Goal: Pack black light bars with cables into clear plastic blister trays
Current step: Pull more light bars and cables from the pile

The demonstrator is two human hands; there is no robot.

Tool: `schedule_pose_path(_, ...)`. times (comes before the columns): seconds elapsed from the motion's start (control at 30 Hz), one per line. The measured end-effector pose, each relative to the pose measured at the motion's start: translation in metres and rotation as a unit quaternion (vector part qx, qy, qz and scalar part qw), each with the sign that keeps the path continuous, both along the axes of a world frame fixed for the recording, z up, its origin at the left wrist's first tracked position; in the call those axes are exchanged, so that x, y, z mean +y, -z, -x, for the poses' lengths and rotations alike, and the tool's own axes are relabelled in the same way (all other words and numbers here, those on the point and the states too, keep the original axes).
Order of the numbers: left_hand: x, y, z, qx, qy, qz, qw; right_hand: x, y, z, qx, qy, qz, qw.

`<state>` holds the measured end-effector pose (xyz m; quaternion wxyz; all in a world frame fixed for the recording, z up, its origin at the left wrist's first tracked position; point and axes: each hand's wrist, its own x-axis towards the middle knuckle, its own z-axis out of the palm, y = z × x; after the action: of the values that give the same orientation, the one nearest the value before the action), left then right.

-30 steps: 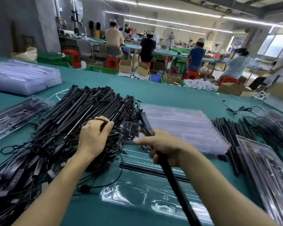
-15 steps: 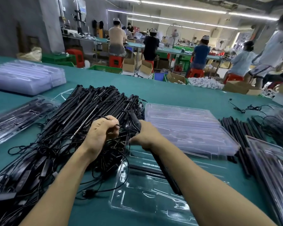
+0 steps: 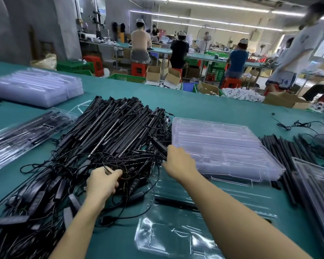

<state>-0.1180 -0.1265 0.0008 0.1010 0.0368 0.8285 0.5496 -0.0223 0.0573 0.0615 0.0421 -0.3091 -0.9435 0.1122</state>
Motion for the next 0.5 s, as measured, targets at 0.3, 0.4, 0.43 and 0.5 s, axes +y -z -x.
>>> schedule_pose_path(0.3,-0.001,-0.006,-0.015,0.423,0.024,0.197,0.884,-0.002,-0.076,0.021,0.238,-0.089,0.228,0.940)
schedule_pose_path(0.4,-0.004,-0.009,-0.013,0.433,0.094,0.150,0.884,-0.024,-0.108,0.027,0.325,-0.124,0.284,0.894)
schedule_pose_path(0.43,-0.006,-0.008,-0.012,0.443,0.085,0.144,0.881,-0.029,-0.117,0.028,0.348,-0.130,0.294,0.881)
schedule_pose_path(0.5,-0.013,-0.005,-0.009,0.478,0.043,0.135,0.867,-0.033,-0.135,0.028,0.390,-0.123,0.309,0.859)
